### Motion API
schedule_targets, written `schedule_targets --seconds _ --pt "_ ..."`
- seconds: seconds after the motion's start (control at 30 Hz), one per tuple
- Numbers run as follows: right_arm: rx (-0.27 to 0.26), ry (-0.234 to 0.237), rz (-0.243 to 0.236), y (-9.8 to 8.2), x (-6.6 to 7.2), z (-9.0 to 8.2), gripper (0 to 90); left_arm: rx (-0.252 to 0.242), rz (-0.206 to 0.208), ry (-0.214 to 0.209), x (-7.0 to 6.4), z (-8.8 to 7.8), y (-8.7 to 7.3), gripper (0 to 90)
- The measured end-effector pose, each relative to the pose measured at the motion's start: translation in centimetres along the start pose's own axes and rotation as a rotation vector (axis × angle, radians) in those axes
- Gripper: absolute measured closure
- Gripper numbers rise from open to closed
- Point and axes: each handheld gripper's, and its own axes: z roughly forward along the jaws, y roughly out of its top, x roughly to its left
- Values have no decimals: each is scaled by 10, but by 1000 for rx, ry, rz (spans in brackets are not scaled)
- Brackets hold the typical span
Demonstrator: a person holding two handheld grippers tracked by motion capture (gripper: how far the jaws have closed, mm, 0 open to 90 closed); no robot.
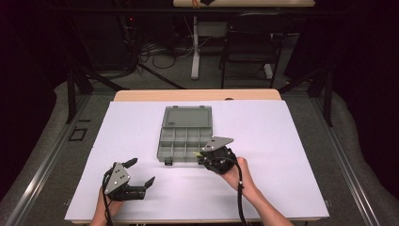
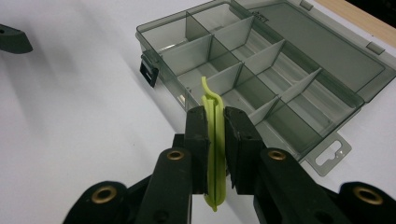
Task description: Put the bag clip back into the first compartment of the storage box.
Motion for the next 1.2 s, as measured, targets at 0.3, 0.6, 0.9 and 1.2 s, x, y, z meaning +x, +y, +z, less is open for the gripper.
schedule_targets --seconds 0.3,0.6,0.9,1.2 --pt "-9 -7 -8 4 -2 1 803 -1 -2 -4 -1 1 0 98" --pt "-14 -9 -14 7 -3 4 803 -4 -4 -7 -1 1 0 98" --pt "-16 -9 -17 10 -3 10 803 -6 -6 -8 -1 1 0 98" --pt "-16 -7 -23 15 -3 14 803 -6 -5 -9 -1 1 0 98"
